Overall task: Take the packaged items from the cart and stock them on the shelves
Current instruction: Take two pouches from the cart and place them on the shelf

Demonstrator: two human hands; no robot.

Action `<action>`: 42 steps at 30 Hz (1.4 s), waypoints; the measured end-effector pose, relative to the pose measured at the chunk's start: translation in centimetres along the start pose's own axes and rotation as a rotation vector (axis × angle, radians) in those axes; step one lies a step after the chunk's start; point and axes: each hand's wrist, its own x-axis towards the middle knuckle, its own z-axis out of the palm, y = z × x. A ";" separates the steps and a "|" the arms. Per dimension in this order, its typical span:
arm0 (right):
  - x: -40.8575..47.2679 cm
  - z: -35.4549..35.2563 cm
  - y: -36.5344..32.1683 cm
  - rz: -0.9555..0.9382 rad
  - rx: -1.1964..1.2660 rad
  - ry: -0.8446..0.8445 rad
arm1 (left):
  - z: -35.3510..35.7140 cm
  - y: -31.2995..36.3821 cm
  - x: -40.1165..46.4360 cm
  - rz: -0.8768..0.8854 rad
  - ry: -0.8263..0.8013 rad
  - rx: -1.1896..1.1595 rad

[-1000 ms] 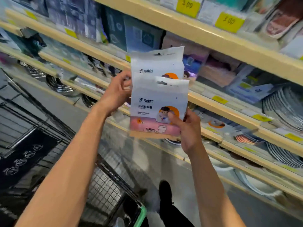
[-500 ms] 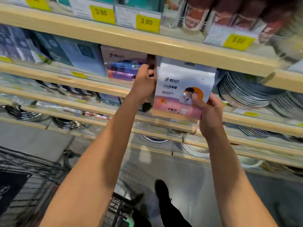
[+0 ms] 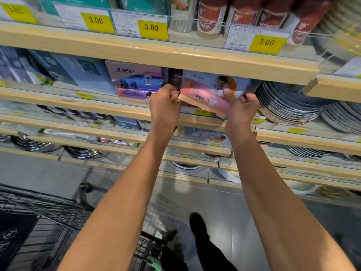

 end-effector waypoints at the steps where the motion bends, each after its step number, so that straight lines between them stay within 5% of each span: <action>1: 0.0 0.3 0.4 -0.004 -0.008 0.017 | -0.2 -0.1 0.0 0.024 0.026 0.000; 8: -1.7 3.4 2.2 -0.126 -0.167 0.091 | -1.8 -2.1 -0.8 -0.007 0.095 -0.053; 14: -2.6 4.2 2.5 -0.295 -0.533 0.211 | -2.3 -3.4 -2.6 0.032 0.147 -0.076; 24: -4.7 3.1 3.2 -0.437 -0.422 0.139 | -1.8 -3.2 -3.4 0.021 0.050 -0.219; 31: -7.6 1.5 3.2 -0.480 -0.350 0.289 | -3.0 -3.5 -4.9 -0.059 0.168 -0.363; 42: -26.0 6.0 13.4 -0.143 -0.489 -0.549 | -10.3 -16.2 -16.6 -0.555 0.126 -0.560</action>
